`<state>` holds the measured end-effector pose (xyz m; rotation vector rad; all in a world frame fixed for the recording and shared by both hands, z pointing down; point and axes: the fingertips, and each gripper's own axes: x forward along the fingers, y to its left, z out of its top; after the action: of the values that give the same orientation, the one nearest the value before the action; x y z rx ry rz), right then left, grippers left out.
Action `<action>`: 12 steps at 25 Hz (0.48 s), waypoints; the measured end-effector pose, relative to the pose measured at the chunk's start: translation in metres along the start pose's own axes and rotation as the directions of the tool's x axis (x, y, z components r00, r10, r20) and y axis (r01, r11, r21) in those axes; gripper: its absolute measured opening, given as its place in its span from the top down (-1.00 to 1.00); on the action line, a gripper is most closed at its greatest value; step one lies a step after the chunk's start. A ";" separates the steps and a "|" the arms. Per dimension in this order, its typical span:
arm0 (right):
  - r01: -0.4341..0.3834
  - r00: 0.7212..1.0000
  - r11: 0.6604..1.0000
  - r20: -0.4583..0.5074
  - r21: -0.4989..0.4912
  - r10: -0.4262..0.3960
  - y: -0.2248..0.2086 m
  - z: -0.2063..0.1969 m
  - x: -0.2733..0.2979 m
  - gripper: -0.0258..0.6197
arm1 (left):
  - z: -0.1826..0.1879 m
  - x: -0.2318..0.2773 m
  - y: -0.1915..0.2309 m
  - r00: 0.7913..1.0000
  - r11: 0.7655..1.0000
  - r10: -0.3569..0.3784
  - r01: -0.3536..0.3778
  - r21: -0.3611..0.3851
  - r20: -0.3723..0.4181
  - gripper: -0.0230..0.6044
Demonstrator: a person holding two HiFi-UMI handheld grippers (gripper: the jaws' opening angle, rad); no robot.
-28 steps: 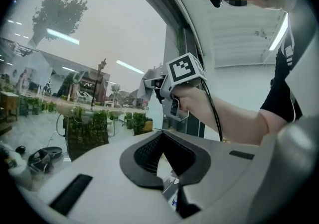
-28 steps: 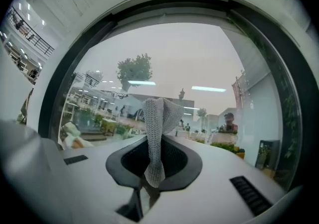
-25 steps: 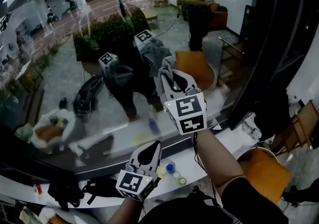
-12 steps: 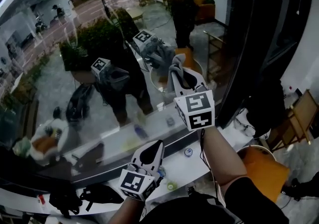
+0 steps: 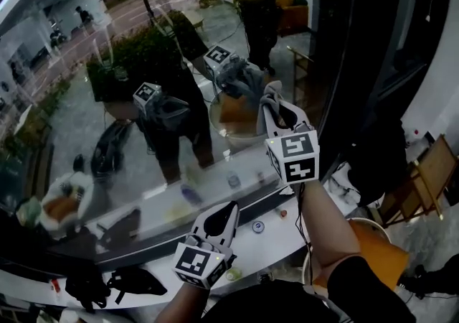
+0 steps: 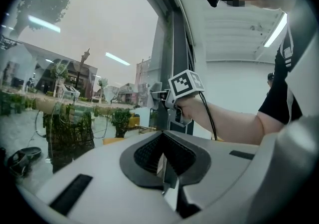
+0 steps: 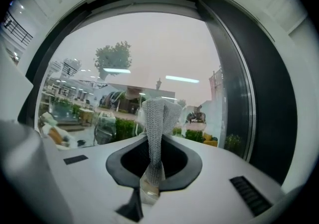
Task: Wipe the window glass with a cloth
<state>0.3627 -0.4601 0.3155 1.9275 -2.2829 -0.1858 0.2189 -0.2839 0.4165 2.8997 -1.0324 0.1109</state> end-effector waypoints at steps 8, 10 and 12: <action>0.022 1.000 1.000 -0.001 -0.008 -0.022 -0.008 -0.004 0.002 0.76 | 0.002 0.001 0.005 1.000 1.000 0.004 -0.004 0.000 -0.001 0.90; 0.027 1.000 1.000 0.000 -0.006 -0.027 -0.009 -0.004 0.002 0.76 | 0.001 0.002 0.007 1.000 1.000 0.001 -0.001 -0.004 -0.003 0.90; 0.029 1.000 1.000 0.000 -0.005 -0.029 -0.010 -0.004 0.003 0.76 | 0.002 0.003 0.009 1.000 1.000 0.001 -0.001 0.001 -0.002 0.90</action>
<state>0.3723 -0.4649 0.3173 1.9595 -2.2530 -0.1946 0.2152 -0.2928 0.4149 2.8989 -1.0342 0.1146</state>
